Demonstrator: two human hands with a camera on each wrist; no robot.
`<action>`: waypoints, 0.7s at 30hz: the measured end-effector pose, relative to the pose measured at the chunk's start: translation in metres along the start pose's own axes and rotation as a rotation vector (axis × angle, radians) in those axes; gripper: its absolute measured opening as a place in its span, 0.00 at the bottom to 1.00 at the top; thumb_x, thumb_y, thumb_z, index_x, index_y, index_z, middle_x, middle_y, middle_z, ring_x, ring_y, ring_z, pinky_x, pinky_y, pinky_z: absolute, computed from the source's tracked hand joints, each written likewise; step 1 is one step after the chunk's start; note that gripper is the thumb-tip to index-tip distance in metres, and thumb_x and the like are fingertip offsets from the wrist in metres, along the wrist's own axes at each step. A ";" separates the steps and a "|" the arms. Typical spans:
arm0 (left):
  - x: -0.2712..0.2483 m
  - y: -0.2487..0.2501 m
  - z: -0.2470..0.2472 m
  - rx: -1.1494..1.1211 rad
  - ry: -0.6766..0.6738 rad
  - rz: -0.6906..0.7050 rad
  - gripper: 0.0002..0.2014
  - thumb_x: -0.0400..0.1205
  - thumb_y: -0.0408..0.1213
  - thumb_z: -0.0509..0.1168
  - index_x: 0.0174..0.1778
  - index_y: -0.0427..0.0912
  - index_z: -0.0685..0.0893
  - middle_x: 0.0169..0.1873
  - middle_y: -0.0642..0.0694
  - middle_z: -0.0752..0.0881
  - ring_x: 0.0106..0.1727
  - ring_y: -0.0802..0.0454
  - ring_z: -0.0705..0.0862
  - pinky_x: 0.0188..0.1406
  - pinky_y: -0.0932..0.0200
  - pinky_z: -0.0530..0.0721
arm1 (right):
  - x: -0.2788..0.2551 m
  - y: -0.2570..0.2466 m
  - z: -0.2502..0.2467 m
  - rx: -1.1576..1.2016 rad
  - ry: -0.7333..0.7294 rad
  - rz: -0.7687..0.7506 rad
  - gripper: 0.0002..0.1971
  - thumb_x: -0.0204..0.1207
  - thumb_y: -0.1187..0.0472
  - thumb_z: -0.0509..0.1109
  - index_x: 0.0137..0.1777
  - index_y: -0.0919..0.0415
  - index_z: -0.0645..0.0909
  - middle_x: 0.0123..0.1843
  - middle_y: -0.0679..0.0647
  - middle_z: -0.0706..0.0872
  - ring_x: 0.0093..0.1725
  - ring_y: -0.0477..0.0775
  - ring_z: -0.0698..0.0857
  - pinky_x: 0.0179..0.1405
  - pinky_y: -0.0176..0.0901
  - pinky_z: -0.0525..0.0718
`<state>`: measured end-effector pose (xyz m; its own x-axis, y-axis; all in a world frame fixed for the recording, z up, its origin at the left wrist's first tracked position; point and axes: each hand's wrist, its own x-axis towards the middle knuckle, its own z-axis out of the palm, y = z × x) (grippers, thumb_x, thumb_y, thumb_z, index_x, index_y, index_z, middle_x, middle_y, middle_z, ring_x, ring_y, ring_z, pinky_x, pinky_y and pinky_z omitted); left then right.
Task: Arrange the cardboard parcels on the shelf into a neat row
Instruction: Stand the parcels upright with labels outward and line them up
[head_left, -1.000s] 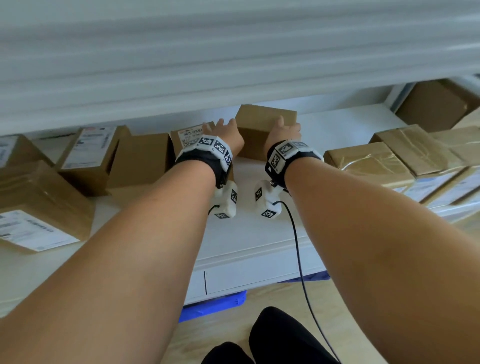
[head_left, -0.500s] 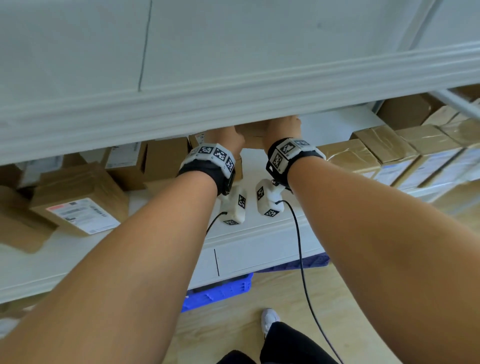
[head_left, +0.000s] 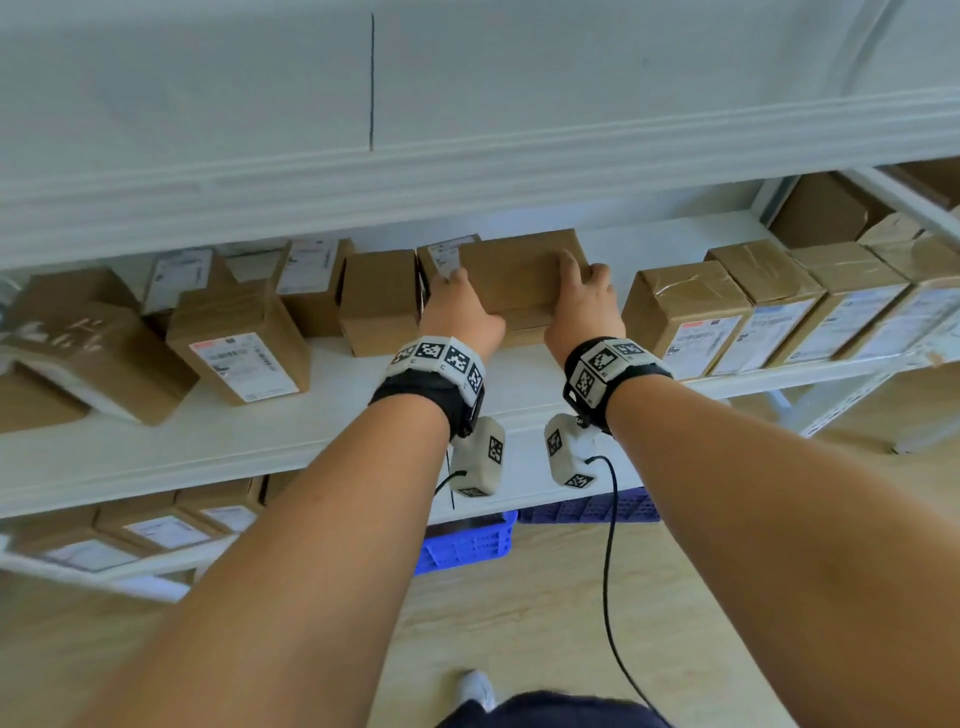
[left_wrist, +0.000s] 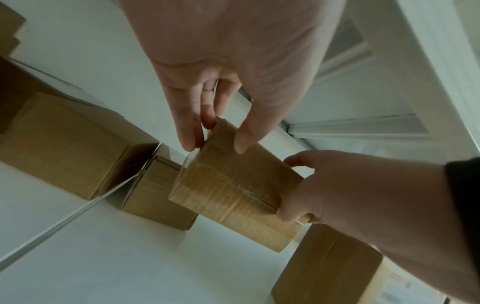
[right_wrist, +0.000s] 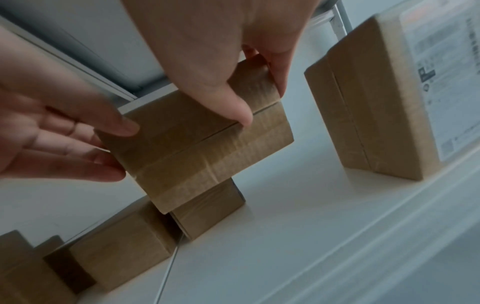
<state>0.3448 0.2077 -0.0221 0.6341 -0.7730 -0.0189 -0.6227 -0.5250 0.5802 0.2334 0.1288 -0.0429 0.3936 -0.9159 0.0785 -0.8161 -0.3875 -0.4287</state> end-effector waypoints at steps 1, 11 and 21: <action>-0.006 0.001 0.002 0.009 0.004 -0.024 0.33 0.76 0.35 0.66 0.78 0.40 0.65 0.71 0.39 0.72 0.63 0.41 0.81 0.57 0.50 0.84 | -0.004 0.001 0.002 0.007 -0.002 -0.016 0.41 0.71 0.75 0.61 0.82 0.52 0.54 0.75 0.65 0.61 0.69 0.67 0.71 0.55 0.55 0.81; -0.051 0.002 0.035 0.016 0.097 -0.136 0.33 0.76 0.36 0.66 0.78 0.41 0.63 0.72 0.41 0.70 0.64 0.40 0.80 0.58 0.50 0.82 | -0.037 0.030 0.015 0.030 -0.104 -0.098 0.39 0.71 0.74 0.61 0.81 0.54 0.55 0.72 0.65 0.63 0.66 0.67 0.73 0.56 0.55 0.80; -0.050 -0.019 0.048 0.038 -0.083 -0.205 0.27 0.80 0.29 0.58 0.77 0.45 0.68 0.75 0.41 0.64 0.59 0.39 0.82 0.55 0.50 0.83 | -0.036 0.032 0.027 0.048 -0.262 -0.048 0.26 0.73 0.71 0.56 0.72 0.59 0.65 0.68 0.64 0.65 0.47 0.66 0.81 0.50 0.54 0.83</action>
<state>0.3026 0.2388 -0.0714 0.7103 -0.6747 -0.2006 -0.5025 -0.6856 0.5267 0.2043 0.1526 -0.0834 0.5326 -0.8359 -0.1327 -0.7753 -0.4189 -0.4727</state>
